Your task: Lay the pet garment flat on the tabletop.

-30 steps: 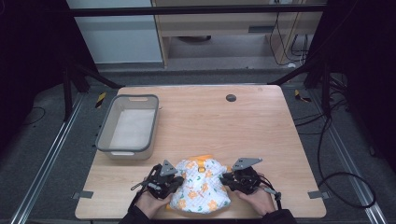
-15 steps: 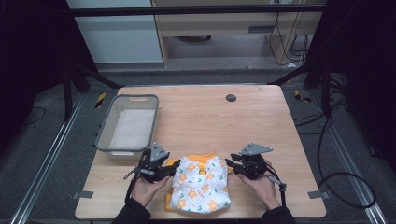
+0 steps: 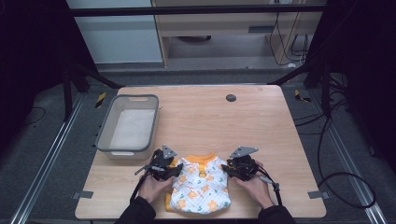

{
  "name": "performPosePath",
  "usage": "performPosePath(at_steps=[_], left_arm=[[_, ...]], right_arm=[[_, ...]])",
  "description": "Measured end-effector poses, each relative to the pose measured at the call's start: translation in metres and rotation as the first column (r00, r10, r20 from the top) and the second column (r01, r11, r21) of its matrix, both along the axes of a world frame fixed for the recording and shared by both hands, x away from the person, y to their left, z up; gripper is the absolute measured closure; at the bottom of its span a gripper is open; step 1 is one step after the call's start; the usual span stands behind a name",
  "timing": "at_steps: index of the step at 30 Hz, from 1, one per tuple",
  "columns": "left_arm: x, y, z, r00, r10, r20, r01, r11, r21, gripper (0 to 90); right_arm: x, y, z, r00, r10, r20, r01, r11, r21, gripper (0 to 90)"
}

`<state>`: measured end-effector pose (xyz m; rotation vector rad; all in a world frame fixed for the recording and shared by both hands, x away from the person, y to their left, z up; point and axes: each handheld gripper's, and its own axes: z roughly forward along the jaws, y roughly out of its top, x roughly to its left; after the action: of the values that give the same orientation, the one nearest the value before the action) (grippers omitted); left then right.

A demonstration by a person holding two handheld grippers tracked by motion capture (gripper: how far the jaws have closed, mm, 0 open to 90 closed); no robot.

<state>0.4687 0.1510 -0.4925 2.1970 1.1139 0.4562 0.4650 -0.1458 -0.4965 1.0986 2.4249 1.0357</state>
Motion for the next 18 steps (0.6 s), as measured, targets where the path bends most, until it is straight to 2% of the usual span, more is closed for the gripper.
performPosePath(at_steps=[5, 7, 10, 11, 13, 15, 18], left_arm=[[-0.001, -0.002, 0.001, 0.9997, 0.017, -0.016, -0.017, 0.9998, -0.006, 54.3], [-0.002, -0.004, 0.002, 0.9996, 0.017, -0.02, -0.017, 0.9998, -0.007, 62.3], [-0.004, -0.008, 0.002, 0.9996, 0.016, -0.021, -0.016, 0.9999, -0.004, 76.7], [-0.006, -0.01, 0.002, 0.9997, 0.021, -0.012, -0.021, 0.9998, 0.0, 78.4], [-0.008, -0.008, 0.004, 0.9996, 0.025, -0.012, -0.026, 0.9995, -0.02, 80.5], [-0.01, -0.006, 0.009, 0.9996, 0.028, 0.01, -0.027, 0.9982, -0.053, 81.5], [-0.017, -0.003, 0.028, 0.996, 0.026, 0.085, -0.017, 0.9939, -0.109, 81.9]], right_arm=[[-0.002, 0.003, -0.001, 0.9999, 0.003, 0.012, -0.002, 0.9998, -0.018, 74.7], [-0.002, 0.004, -0.001, 1.0, 0.004, 0.009, -0.004, 0.9998, -0.018, 81.1], [-0.003, 0.005, -0.001, 1.0, 0.002, 0.006, -0.002, 0.9998, -0.021, 83.8], [-0.004, 0.006, 0.001, 1.0, -0.004, 0.004, 0.004, 0.9999, -0.017, 84.7], [-0.005, 0.006, 0.002, 1.0, -0.006, 0.005, 0.006, 1.0, -0.007, 84.9], [-0.006, 0.005, 0.007, 0.9996, -0.007, 0.028, 0.006, 1.0, 0.006, 85.0], [-0.011, 0.0, 0.022, 0.9954, -0.016, 0.095, 0.011, 0.999, 0.044, 84.9]])
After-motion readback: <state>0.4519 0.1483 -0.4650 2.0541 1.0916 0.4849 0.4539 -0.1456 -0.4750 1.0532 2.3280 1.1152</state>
